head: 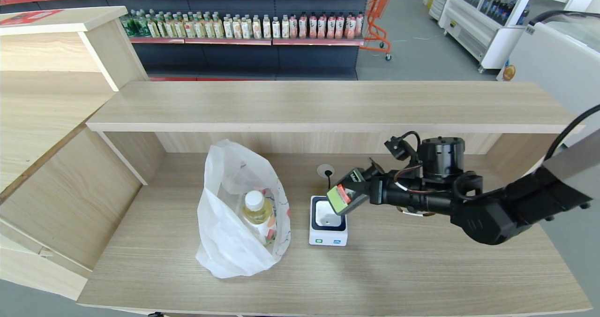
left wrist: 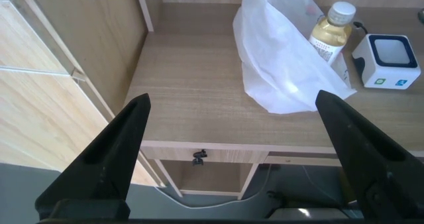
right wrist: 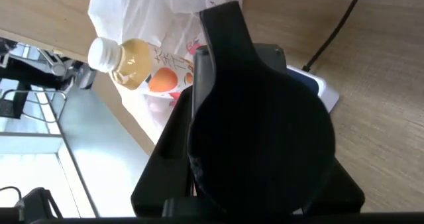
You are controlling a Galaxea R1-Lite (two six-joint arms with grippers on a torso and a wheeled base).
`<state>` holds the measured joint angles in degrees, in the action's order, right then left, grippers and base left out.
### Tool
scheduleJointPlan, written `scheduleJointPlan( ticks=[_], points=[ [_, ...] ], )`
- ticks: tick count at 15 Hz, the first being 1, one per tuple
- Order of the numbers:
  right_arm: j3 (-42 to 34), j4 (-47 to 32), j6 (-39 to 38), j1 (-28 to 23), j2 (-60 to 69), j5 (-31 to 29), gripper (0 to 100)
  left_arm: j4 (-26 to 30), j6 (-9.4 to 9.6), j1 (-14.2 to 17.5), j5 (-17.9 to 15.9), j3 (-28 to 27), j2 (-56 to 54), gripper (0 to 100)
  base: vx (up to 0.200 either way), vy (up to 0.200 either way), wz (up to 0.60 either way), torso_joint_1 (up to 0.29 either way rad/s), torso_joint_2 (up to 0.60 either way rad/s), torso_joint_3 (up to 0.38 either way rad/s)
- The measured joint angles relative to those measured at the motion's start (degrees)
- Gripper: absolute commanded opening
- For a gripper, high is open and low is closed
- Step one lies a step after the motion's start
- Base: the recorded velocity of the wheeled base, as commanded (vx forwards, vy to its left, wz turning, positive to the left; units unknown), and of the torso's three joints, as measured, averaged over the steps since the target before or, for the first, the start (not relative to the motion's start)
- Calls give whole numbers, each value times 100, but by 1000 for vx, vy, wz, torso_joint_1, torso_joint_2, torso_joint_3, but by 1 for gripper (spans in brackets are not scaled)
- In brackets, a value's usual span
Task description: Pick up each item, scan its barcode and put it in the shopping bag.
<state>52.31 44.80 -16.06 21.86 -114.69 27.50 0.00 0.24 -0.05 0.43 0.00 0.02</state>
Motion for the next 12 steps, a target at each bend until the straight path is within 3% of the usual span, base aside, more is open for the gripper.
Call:
scheduleJointPlan(
  ticks=[5,8,12],
  points=[
    [-1676,-5,801,-157,1665,28,0,0,0,0,0,0,0,100,0,0,0,0,0,0],
    [-2359,-22,522,-254,2500,52,0,0,-4,0,0,0,0,100,0,200,0,-4,1,2],
    [-2339,-7,486,-452,2761,41,0,0,-2,-5,0,0,0,100,0,200,0,11,2,5]
  ],
)
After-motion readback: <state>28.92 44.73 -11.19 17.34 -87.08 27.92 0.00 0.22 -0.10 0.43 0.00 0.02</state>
